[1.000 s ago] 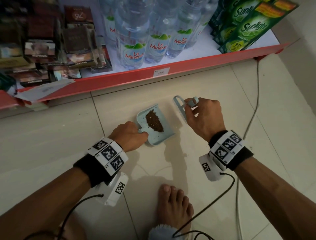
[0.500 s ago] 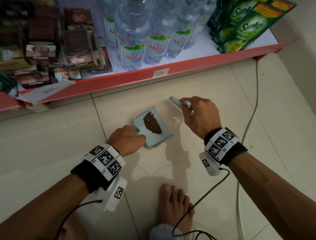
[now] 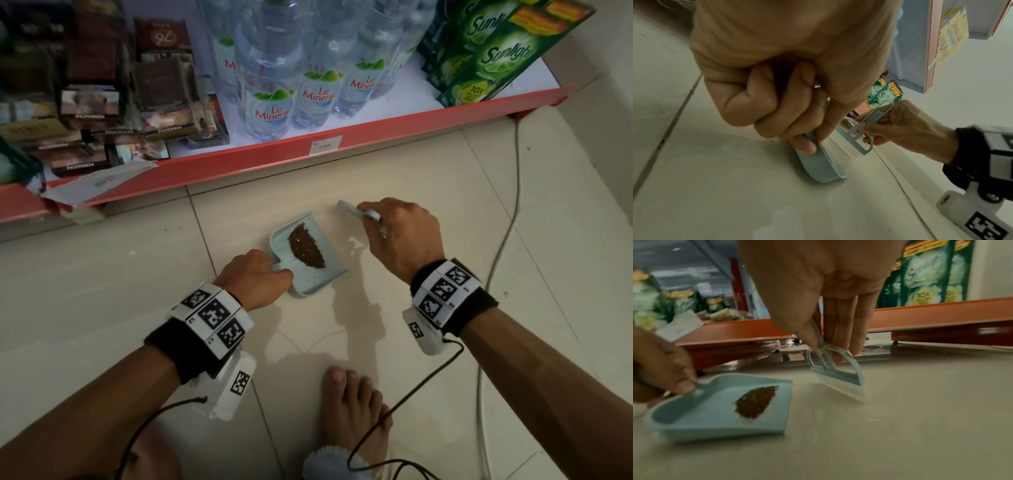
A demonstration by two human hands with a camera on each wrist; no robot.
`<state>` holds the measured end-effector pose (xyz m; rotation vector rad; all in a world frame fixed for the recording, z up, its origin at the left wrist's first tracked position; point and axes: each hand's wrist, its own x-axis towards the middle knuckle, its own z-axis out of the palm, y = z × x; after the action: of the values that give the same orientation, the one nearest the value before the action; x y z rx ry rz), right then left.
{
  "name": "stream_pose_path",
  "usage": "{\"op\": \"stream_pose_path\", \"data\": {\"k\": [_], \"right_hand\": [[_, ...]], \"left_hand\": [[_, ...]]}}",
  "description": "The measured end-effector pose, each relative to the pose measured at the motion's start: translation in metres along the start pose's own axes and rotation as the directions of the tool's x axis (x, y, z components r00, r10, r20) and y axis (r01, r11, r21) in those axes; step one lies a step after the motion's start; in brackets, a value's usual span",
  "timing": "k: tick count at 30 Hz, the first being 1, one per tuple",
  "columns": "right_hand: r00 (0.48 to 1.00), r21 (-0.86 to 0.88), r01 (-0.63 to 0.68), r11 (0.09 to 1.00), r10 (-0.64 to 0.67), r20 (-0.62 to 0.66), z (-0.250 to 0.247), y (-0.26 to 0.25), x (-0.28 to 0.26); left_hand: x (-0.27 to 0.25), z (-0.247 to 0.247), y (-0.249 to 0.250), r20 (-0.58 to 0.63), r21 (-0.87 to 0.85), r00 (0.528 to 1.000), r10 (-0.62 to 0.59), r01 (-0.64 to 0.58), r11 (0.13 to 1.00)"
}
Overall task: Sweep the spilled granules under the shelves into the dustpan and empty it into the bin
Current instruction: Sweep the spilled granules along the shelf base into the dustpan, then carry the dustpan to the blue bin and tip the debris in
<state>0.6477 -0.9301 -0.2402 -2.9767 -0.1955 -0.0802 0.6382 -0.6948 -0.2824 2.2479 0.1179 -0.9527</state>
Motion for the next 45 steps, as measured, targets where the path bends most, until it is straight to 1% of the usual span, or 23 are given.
{"op": "stream_pose_path", "data": {"k": [2, 3, 4, 6, 7, 9, 11, 12, 13, 16, 19, 22, 25, 28, 30, 32, 35, 39, 42, 45], "right_hand": [[0.989, 0.037, 0.052, 0.998, -0.057, 0.133, 0.005, -0.008, -0.006], [0.982, 0.102, 0.052, 0.993, -0.069, 0.178, 0.006, -0.011, -0.009], [0.98, 0.188, 0.027, 0.982, -0.063, 0.187, 0.007, -0.014, -0.011], [0.993, 0.345, -0.025, 0.938, -0.016, 0.117, 0.006, -0.015, -0.01], [0.998, 0.374, -0.034, 0.927, 0.012, 0.061, 0.004, -0.014, -0.008], [0.997, 0.319, -0.039, 0.947, 0.059, -0.051, 0.001, -0.01, -0.003], [0.99, 0.192, -0.051, 0.98, 0.075, -0.12, -0.001, -0.005, 0.004], [0.991, 0.125, -0.064, 0.99, 0.078, -0.113, 0.0, -0.003, 0.007], [0.993, 0.072, -0.077, 0.994, 0.082, -0.079, 0.001, -0.002, 0.008], [0.995, 0.009, -0.056, 0.998, 0.055, 0.078, 0.007, -0.006, 0.005], [0.988, 0.089, -0.014, 0.996, 0.0, 0.156, 0.011, -0.022, -0.012], [0.985, 0.212, -0.02, 0.977, -0.018, 0.174, 0.012, -0.039, -0.023], [0.994, 0.303, -0.028, 0.953, -0.005, 0.107, 0.005, -0.048, -0.024], [0.999, 0.311, 0.013, 0.95, -0.028, 0.043, -0.009, -0.056, -0.015], [1.0, 0.32, 0.015, 0.947, -0.019, 0.01, -0.02, -0.061, -0.005], [1.0, 0.371, 0.021, 0.928, -0.016, -0.018, -0.031, -0.069, 0.003], [0.995, 0.441, 0.096, 0.892, -0.094, -0.027, -0.047, -0.091, 0.011], [0.962, 0.492, 0.243, 0.836, -0.272, -0.014, -0.06, -0.137, 0.025], [0.922, 0.536, 0.319, 0.782, -0.387, 0.017, -0.061, -0.179, 0.038], [0.851, 0.597, 0.402, 0.694, -0.523, 0.035, -0.063, -0.225, 0.048]], "left_hand": [[0.0, 0.0, 0.0, 0.003, 0.002, 1.0, 0.005, -0.005, 1.0], [0.0, 0.0, 0.0, 0.004, -0.002, 1.0, 0.008, -0.008, 1.0], [0.0, 0.0, -0.001, 0.006, -0.007, 1.0, 0.009, -0.009, 1.0], [0.0, 0.001, -0.002, 0.008, -0.01, 1.0, 0.011, -0.011, 1.0], [0.0, 0.001, -0.002, 0.008, -0.01, 1.0, 0.013, -0.013, 1.0], [0.001, 0.001, -0.003, 0.011, -0.01, 1.0, 0.017, -0.017, 1.0], [0.002, 0.0, -0.003, 0.015, -0.004, 1.0, 0.013, -0.013, 1.0], [0.003, 0.0, -0.002, 0.017, -0.001, 1.0, 0.009, -0.009, 1.0], [0.004, 0.0, -0.002, 0.015, -0.001, 1.0, 0.005, -0.005, 1.0], [0.004, 0.0, -0.002, 0.02, -0.004, 1.0, -0.009, 0.009, 1.0], [0.002, 0.001, -0.003, 0.015, -0.013, 1.0, -0.011, 0.011, 1.0], [0.0, 0.0, -0.006, 0.01, -0.04, 1.0, -0.011, 0.012, 0.999], [-0.007, -0.001, -0.012, -0.023, -0.135, 1.0, 0.019, -0.022, 0.991], [-0.019, -0.006, -0.025, -0.093, -0.22, 0.995, 0.021, -0.041, 0.975], [-0.027, -0.011, -0.036, -0.133, -0.277, 0.991, 0.028, -0.064, 0.959], [-0.038, -0.018, -0.044, -0.183, -0.319, 0.982, 0.05, -0.107, 0.942], [-0.059, -0.031, -0.054, -0.276, -0.329, 0.959, 0.069, -0.162, 0.93], [-0.095, -0.05, -0.077, -0.353, -0.365, 0.936, 0.02, -0.157, 0.918], [-0.129, -0.065, -0.101, -0.43, -0.43, 0.9, -0.067, -0.139, 0.892], [-0.166, -0.08, -0.126, -0.515, -0.5, 0.839, -0.175, -0.129, 0.856]]}}
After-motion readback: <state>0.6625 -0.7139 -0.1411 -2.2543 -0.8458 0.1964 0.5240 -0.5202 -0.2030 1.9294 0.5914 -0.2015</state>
